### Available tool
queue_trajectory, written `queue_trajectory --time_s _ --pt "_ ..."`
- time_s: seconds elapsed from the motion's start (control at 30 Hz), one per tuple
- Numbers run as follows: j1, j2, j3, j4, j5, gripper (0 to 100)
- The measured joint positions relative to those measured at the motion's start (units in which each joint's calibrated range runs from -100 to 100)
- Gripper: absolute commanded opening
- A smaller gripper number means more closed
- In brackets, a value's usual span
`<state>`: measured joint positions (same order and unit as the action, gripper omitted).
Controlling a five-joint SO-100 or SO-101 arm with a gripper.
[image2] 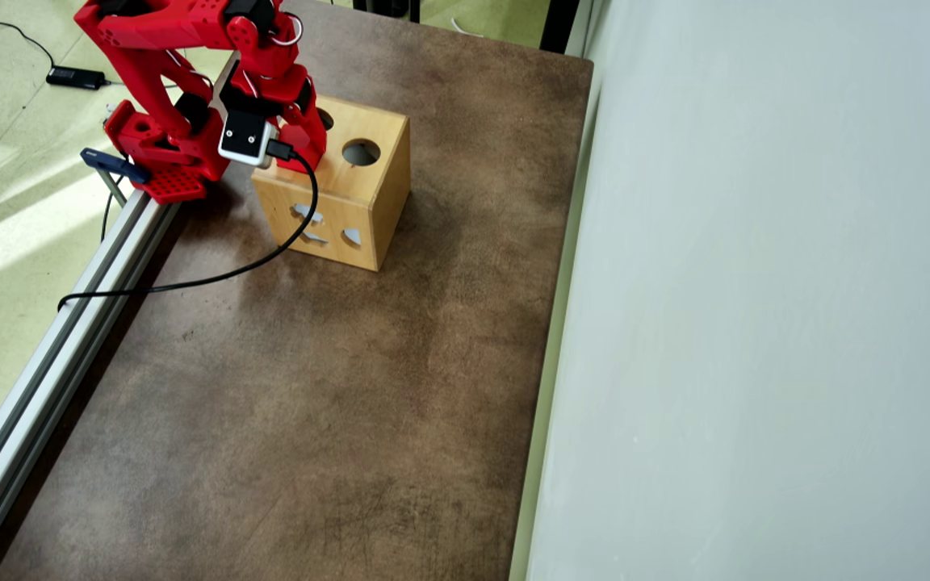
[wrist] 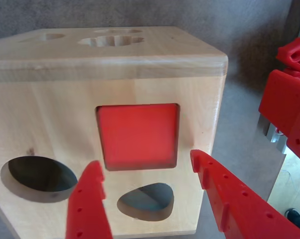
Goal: Pick and place the red cube on the square hole
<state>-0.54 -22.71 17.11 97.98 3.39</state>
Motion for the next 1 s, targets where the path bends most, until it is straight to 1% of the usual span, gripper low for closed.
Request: queue_trajectory --time_s 0.67,1.0 --pt "0.0 -0.1 0.0 0.0 0.0 32" --pt "-0.1 -7.2 0.1 0.0 0.0 32"
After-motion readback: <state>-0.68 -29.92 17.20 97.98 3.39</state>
